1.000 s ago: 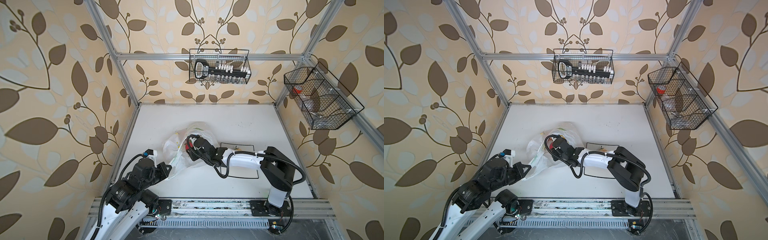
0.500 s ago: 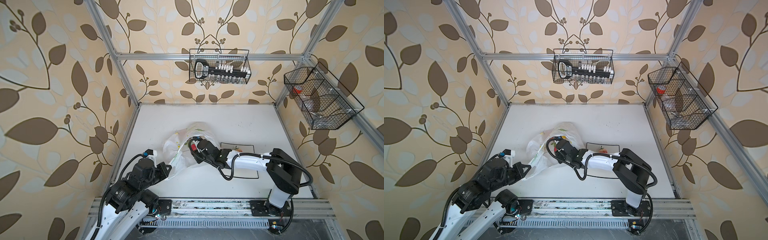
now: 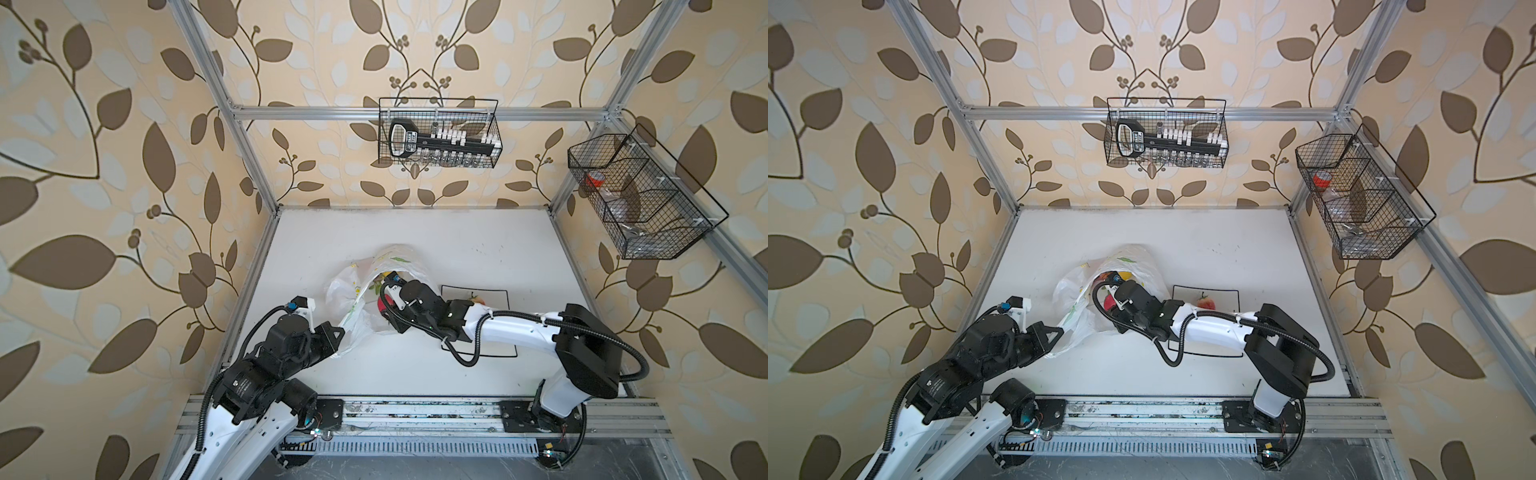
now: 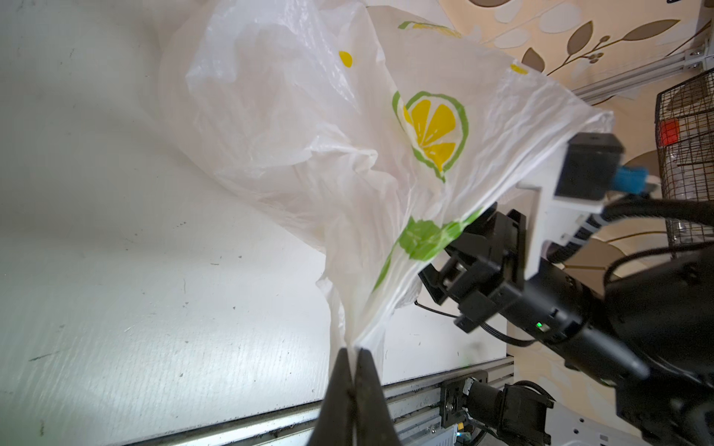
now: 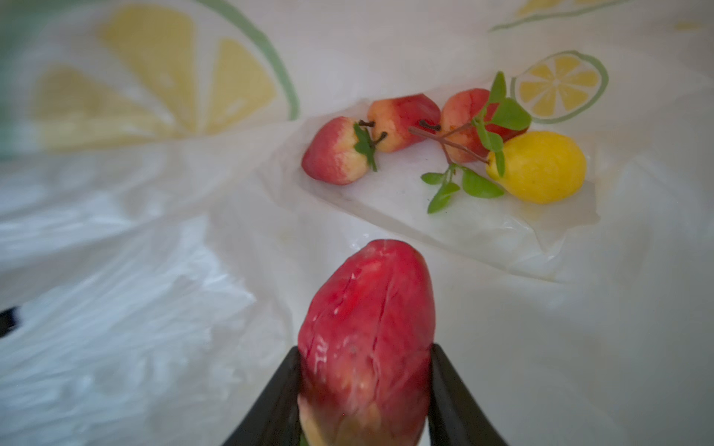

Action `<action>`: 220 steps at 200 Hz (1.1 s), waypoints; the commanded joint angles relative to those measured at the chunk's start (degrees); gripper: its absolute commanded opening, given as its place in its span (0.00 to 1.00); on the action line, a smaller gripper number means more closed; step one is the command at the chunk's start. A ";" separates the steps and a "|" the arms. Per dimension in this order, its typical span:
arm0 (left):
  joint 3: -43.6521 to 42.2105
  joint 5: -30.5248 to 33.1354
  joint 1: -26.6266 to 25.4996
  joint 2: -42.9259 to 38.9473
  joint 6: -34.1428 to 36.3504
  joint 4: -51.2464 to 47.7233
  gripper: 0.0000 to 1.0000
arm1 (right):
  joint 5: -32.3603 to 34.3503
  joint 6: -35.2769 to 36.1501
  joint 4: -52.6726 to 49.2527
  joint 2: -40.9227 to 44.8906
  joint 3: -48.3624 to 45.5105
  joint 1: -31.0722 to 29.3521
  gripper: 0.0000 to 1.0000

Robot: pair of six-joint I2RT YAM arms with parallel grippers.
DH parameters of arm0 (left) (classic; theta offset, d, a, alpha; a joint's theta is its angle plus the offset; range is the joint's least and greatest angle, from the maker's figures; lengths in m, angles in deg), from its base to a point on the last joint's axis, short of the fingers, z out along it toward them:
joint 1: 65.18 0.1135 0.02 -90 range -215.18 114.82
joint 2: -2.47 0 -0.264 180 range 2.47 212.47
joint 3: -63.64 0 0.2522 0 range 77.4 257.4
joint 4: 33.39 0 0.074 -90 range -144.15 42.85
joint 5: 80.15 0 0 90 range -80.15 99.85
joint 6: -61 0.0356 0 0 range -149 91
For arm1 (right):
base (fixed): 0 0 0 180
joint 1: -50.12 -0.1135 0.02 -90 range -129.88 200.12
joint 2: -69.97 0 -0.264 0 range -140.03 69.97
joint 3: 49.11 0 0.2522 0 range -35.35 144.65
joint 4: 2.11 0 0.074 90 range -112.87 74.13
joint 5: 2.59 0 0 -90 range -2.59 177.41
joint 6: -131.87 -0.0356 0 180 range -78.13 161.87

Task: Take the fake fruits out of the plastic bag
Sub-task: 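Lift the peach out of the bag with the right gripper toward the rectangle, then lower the peach into the rectangle and open the right gripper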

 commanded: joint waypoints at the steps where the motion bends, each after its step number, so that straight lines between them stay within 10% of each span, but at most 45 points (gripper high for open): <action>1: 0.19 1.10 -0.55 1.36 0.42 3.18 0.00 | -5.07 2.06 -2.05 4.17 -0.68 -0.95 0.34; 105: -0.48 1.74 -0.54 -0.10 -0.29 2.60 0.00 | -6.76 -3.95 -10.63 31.26 -7.73 0.58 0.33; 153: 0.04 2.52 -0.54 -1.12 -0.43 1.39 0.00 | 5.96 -11.55 -20.07 45.73 -11.93 4.69 0.33; 220: 0.44 2.42 -0.54 -2.14 -0.42 0.66 0.00 | 8.20 -25.17 -22.53 45.42 -26.98 11.87 0.30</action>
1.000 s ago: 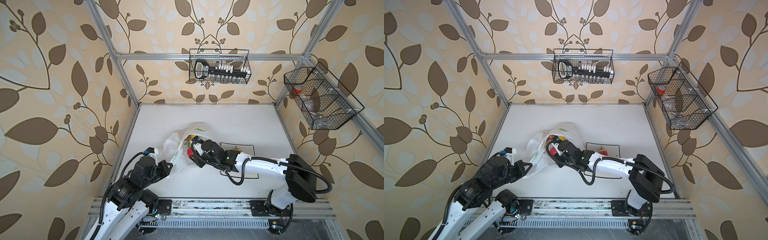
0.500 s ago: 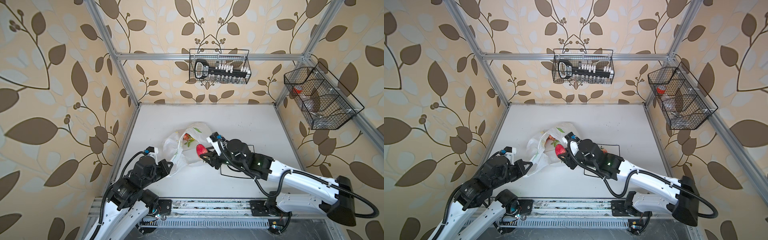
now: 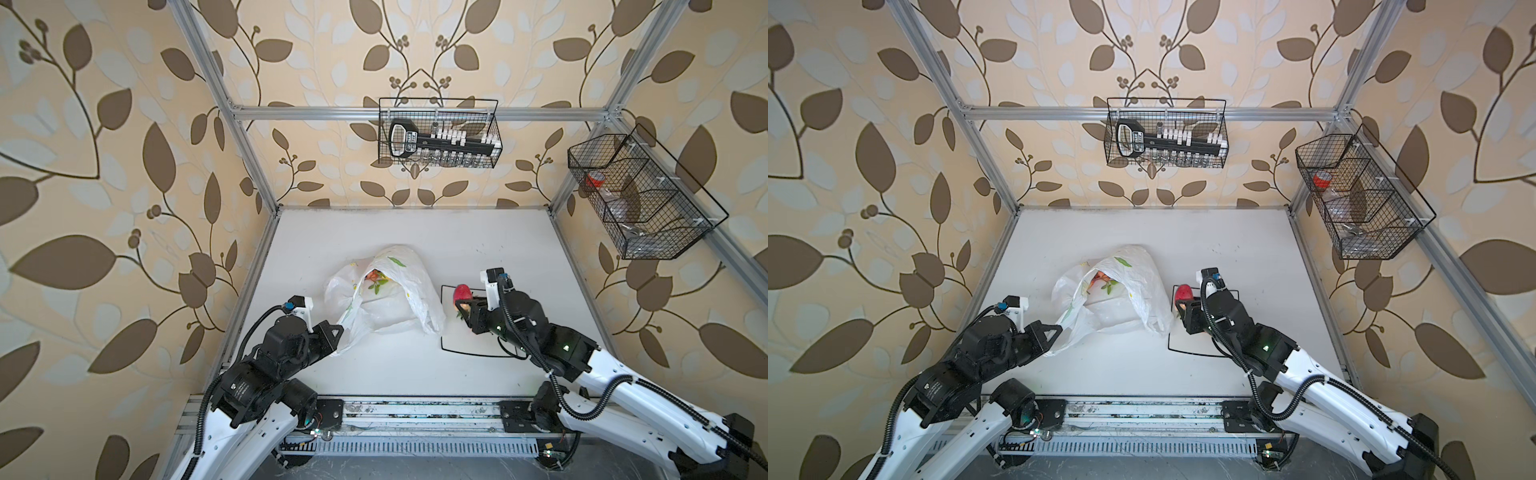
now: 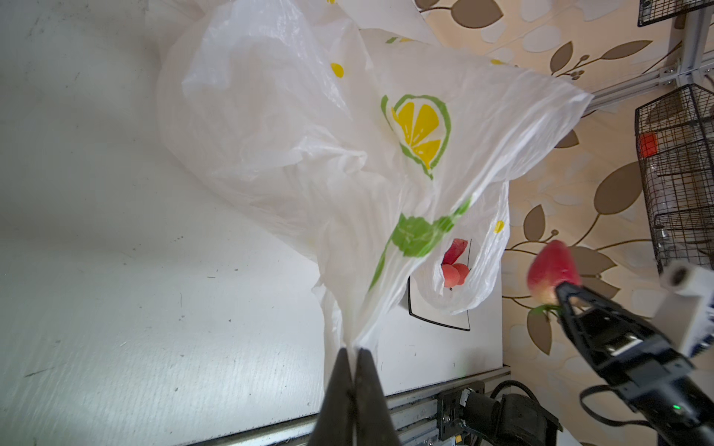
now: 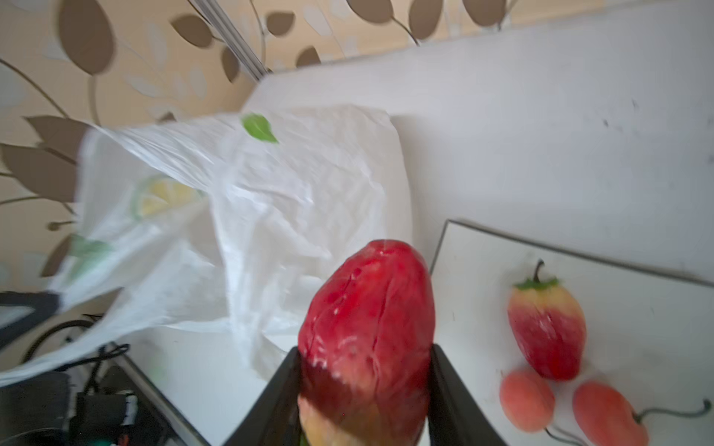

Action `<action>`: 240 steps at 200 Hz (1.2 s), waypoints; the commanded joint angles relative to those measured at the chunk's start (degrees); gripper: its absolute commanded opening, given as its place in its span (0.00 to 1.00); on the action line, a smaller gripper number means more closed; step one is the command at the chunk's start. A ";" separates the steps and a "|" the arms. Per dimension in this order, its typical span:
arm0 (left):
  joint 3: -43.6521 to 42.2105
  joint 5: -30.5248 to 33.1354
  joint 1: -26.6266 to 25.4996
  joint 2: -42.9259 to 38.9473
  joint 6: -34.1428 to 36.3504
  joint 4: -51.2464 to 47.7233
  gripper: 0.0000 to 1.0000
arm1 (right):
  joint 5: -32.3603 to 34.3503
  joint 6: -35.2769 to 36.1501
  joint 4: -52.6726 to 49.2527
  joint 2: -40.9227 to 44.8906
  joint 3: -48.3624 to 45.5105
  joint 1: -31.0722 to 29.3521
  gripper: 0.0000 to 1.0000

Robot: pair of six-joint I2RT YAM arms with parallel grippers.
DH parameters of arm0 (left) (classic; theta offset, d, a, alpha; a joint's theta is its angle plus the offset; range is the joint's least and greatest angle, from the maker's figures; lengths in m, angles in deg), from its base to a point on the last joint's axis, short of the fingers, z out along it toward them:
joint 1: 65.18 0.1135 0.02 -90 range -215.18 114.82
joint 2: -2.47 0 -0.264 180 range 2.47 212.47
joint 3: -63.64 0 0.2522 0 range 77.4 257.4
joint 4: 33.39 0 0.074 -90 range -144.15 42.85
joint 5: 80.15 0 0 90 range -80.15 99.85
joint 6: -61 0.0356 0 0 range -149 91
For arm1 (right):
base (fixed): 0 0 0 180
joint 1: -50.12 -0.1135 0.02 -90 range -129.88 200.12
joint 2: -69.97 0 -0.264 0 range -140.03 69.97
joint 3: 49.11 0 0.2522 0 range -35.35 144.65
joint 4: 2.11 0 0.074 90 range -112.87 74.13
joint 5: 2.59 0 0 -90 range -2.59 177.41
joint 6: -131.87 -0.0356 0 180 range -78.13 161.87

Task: Take the fake fruits out of the plastic bag
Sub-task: 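Lower the peach into the rectangle and open the right gripper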

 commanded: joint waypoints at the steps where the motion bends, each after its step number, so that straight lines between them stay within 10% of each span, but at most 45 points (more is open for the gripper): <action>1: 0.53 1.04 -0.55 -0.37 -0.24 -0.08 0.00 | 0.38 -6.48 -1.51 -1.80 -4.72 0.18 0.30; 121: 2.13 0.92 -0.55 0.51 0.42 -0.84 0.00 | -1.68 -10.98 7.57 -14.19 -12.63 0.56 0.41; 195: 1.57 0.69 -0.55 0.64 0.31 0.05 0.00 | 2.11 -10.25 -1.28 -5.46 -8.50 0.63 0.68; 240: 1.58 0.52 -0.55 0.64 0.40 0.06 0.00 | 0.86 -5.25 -6.13 -0.10 -1.32 0.53 0.63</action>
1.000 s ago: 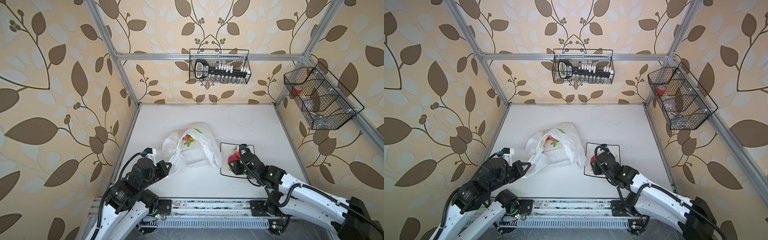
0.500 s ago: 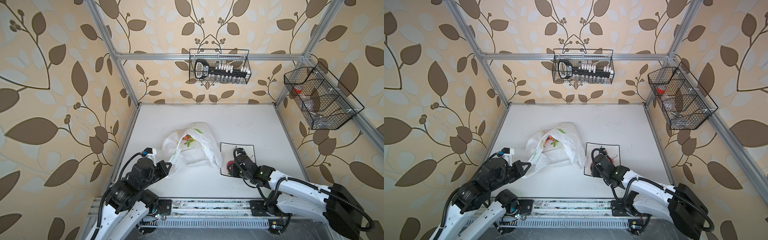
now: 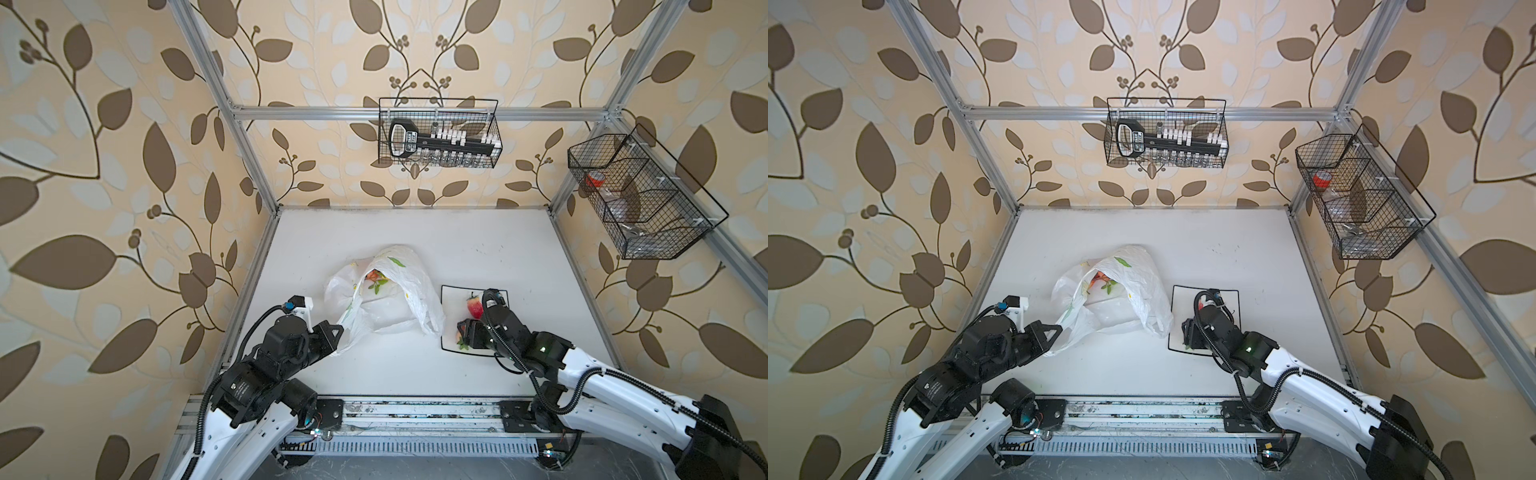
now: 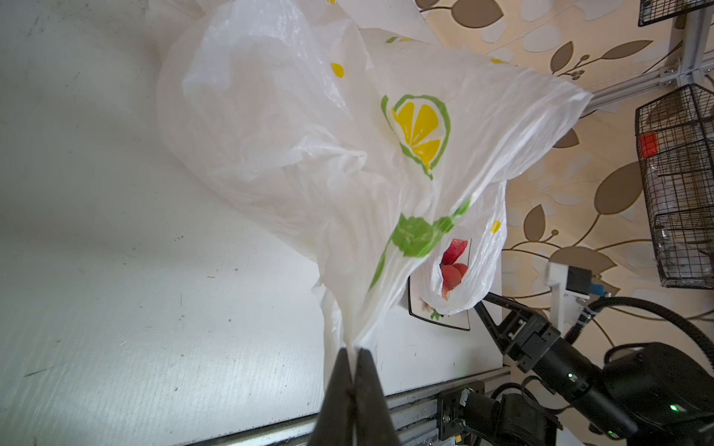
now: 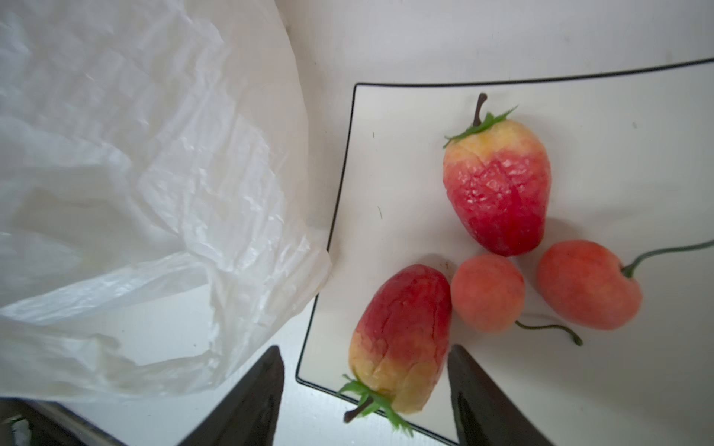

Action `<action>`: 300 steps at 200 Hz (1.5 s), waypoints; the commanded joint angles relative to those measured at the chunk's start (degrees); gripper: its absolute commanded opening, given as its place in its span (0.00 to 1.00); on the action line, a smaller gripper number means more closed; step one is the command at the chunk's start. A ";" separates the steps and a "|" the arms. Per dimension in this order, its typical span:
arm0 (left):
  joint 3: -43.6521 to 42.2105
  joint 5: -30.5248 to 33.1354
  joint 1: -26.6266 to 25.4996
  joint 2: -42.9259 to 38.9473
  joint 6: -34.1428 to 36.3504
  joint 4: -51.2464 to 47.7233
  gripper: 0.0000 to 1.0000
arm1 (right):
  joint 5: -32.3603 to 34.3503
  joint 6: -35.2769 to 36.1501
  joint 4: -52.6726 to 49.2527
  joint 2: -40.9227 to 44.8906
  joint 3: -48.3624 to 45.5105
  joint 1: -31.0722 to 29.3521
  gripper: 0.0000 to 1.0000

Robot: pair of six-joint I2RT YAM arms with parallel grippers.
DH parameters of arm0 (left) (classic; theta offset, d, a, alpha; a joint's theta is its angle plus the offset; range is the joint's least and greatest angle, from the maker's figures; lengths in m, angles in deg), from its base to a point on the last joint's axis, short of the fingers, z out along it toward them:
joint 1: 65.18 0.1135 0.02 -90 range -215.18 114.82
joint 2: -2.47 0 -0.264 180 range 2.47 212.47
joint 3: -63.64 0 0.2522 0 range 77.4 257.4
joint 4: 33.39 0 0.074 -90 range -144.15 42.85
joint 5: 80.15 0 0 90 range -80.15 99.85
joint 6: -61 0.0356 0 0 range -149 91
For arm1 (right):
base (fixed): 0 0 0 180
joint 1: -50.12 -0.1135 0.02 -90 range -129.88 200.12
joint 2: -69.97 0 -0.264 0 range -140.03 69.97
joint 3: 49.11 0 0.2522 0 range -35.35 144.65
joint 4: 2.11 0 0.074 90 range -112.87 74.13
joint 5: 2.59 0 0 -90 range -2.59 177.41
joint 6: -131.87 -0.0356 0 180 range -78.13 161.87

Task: Take the fake fruits out of the plastic bag
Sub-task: 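Move the right gripper back over the bag opening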

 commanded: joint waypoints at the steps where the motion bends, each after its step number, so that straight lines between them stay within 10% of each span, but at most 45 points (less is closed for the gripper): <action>1: 1.58 0.54 -0.55 0.53 0.40 0.06 0.00 | -0.75 4.58 -2.81 2.34 4.95 0.13 0.62; 39: 1.58 0.47 -0.55 0.12 0.40 -0.21 0.00 | -9.83 12.94 9.56 1.30 9.10 -7.35 0.51; 88: 1.79 0.30 -0.55 -0.06 0.48 -0.97 0.00 | 7.28 32.13 18.87 -15.88 20.05 -27.20 0.46; 188: 2.06 0.86 -0.54 -2.25 1.10 -2.35 0.00 | 18.37 59.48 31.11 -47.44 29.61 -19.27 0.41; 243: 3.58 0.18 -0.55 -2.12 4.05 -2.70 0.00 | 20.35 57.81 25.28 -57.55 33.86 -16.14 0.40; 300: 5.71 -0.70 -0.55 -1.19 6.99 -5.20 0.00 | 8.98 30.72 12.84 -60.97 40.21 -9.68 0.44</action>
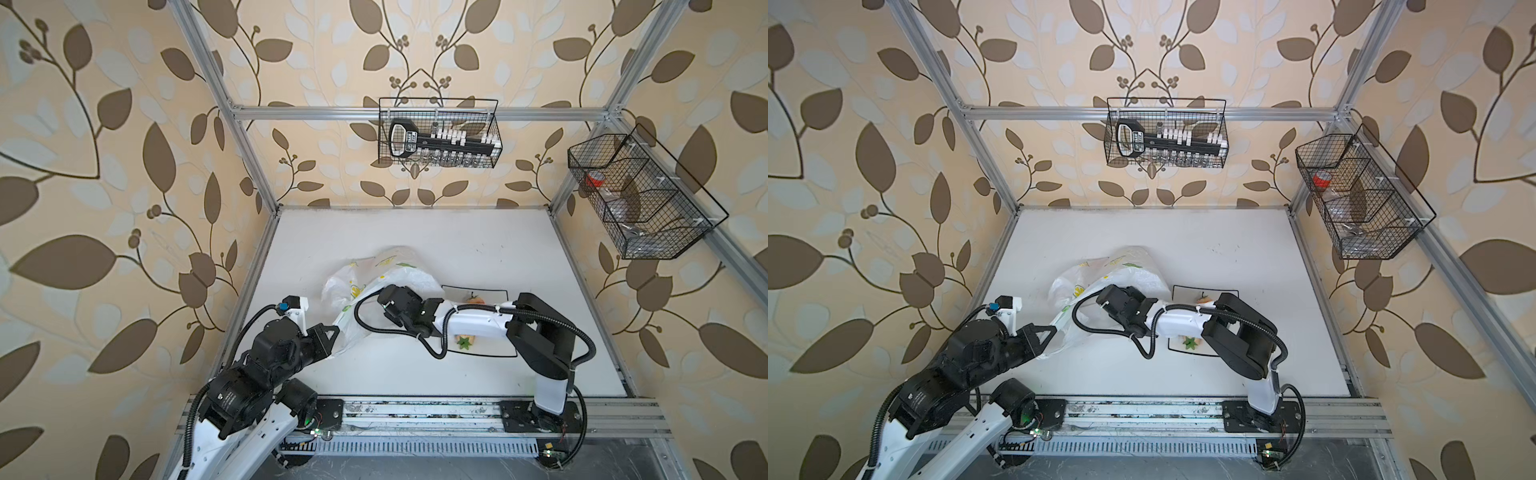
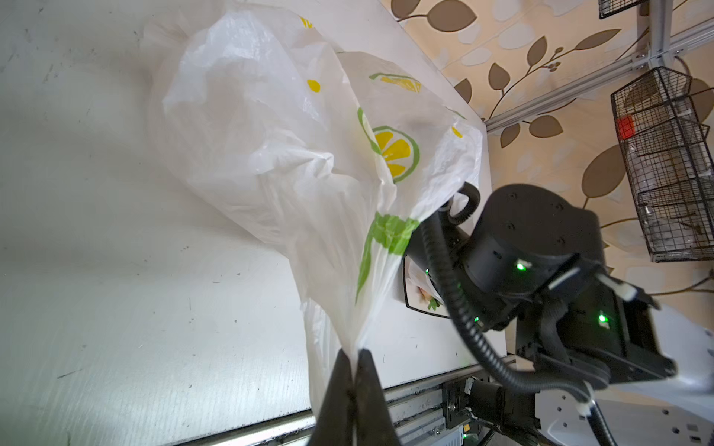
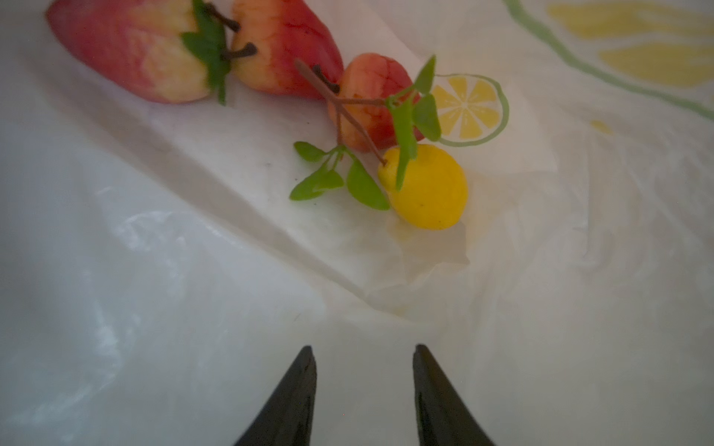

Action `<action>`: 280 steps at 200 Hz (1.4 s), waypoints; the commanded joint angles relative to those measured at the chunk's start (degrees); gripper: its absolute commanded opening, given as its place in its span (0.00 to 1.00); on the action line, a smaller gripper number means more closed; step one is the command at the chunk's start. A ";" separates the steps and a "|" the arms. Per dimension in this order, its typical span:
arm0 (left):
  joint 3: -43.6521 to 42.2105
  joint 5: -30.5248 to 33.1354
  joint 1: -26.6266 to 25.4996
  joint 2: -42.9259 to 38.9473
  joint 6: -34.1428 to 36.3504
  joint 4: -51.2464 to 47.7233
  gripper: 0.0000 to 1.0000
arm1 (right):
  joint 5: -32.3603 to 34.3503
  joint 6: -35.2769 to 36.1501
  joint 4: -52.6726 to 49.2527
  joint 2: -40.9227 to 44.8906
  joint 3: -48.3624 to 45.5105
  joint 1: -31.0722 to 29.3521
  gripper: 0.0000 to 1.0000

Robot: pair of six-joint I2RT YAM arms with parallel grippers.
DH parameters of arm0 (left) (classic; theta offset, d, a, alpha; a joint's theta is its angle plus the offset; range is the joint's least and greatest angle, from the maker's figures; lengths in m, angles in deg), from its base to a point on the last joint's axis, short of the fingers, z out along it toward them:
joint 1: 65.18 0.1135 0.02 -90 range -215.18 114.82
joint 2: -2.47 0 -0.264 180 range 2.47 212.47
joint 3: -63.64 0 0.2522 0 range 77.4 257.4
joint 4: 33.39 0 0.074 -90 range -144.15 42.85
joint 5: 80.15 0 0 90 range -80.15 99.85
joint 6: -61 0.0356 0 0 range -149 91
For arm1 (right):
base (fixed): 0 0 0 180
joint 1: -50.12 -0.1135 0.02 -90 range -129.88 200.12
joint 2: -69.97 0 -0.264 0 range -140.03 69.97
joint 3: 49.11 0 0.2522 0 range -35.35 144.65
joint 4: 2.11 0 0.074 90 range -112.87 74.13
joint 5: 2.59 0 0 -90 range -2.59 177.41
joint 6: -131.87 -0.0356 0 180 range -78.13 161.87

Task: Take the fake fruits out of the plastic bag
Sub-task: 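Move the right gripper back over the bag opening, then lower the right gripper into the bag toward the leafy-stemmed peach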

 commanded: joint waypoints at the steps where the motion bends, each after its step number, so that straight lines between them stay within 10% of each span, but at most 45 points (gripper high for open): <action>1: 1.76 -0.67 -0.55 0.69 2.33 -1.78 0.00 | -7.49 -16.20 -5.26 -0.19 1.32 2.30 0.44; 101: -2.07 -4.67 -0.55 0.84 0.28 -0.46 0.00 | -17.34 -59.20 9.71 0.36 0.66 3.17 0.53; 280: -3.78 -10.23 -0.54 2.11 -0.31 4.46 0.00 | -14.19 -76.81 18.31 -17.69 14.74 4.02 0.65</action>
